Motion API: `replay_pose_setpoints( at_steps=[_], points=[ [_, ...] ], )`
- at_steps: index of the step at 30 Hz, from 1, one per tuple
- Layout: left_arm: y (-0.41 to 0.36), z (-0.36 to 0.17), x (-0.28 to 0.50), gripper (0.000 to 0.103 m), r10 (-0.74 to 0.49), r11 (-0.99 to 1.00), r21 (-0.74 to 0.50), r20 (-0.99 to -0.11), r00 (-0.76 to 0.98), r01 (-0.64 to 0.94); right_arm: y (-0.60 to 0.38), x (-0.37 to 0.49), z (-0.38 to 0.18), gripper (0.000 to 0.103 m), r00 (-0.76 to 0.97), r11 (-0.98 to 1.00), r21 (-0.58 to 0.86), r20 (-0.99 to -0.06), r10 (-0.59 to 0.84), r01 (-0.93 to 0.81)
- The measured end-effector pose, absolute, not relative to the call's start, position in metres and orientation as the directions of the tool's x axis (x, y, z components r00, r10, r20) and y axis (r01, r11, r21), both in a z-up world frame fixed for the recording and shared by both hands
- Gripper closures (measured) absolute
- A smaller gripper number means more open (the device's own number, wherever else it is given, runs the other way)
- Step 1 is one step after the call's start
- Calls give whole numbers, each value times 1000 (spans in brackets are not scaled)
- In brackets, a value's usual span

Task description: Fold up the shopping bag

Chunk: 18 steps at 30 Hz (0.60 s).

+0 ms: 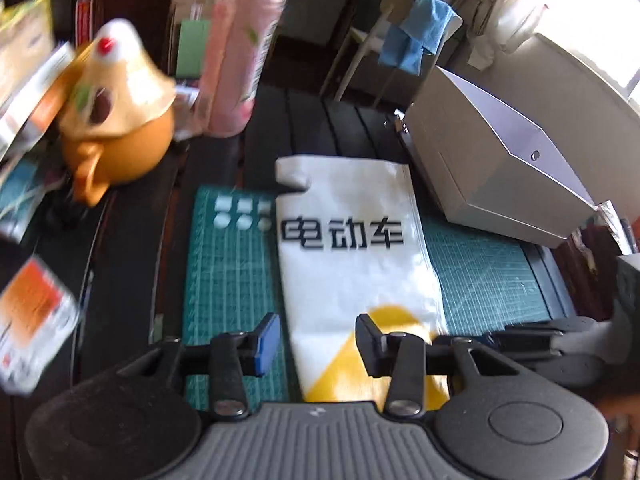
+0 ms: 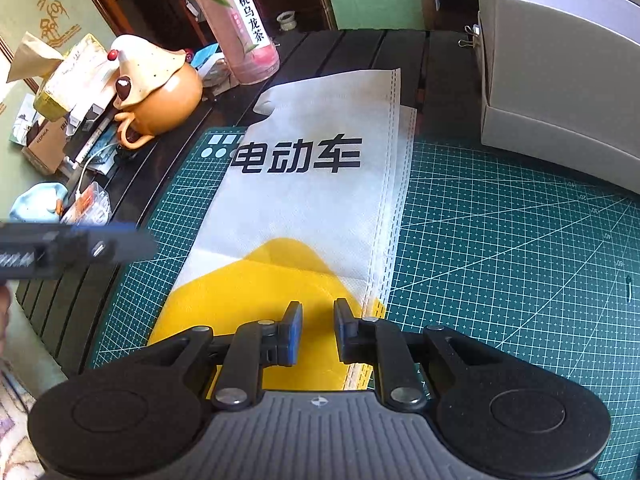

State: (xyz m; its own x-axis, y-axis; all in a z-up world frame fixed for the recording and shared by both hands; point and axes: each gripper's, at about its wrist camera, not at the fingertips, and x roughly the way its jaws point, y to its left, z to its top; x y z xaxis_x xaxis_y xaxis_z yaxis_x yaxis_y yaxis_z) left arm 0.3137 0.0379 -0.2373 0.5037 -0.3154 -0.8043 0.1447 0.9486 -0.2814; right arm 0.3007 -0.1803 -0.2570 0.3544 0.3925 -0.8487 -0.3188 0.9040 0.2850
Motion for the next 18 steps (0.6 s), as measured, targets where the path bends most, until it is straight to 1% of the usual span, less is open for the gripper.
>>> replay_pose_setpoints(
  at_steps=[3, 6, 7, 8, 10, 12, 14, 16, 18],
  points=[
    [22, -243, 328, 62, -307, 952, -251, -807, 504, 178, -175, 299, -256, 86, 359, 909, 254, -857, 370, -332],
    [19, -253, 335, 65, -310, 950, -251, -818, 485, 184, -170, 297, -255, 86, 369, 912, 220, -862, 347, -346],
    [19, -256, 337, 70, -303, 953, -245, -824, 478, 181, -168, 296, -255, 86, 373, 913, 206, -864, 339, -352],
    [18, -260, 339, 78, -297, 954, -239, -832, 469, 180, -166, 295, -255, 85, 378, 914, 191, -865, 329, -358],
    [19, -270, 340, 82, -289, 956, -232, -848, 443, 179, -162, 293, -254, 85, 387, 914, 164, -867, 313, -371],
    [21, -271, 338, 82, -293, 955, -235, -847, 444, 181, -158, 290, -254, 80, 394, 908, 145, -865, 309, -393],
    [23, -271, 338, 82, -299, 953, -244, -846, 441, 178, -155, 288, -254, 67, 399, 900, 135, -862, 314, -415],
    [27, -271, 338, 82, -314, 949, -265, -843, 437, 171, -151, 284, -254, 66, 405, 892, 118, -860, 311, -436],
    [32, -272, 338, 82, -330, 944, -285, -839, 433, 166, -147, 280, -251, 68, 417, 887, 83, -860, 294, -455]
  ],
)
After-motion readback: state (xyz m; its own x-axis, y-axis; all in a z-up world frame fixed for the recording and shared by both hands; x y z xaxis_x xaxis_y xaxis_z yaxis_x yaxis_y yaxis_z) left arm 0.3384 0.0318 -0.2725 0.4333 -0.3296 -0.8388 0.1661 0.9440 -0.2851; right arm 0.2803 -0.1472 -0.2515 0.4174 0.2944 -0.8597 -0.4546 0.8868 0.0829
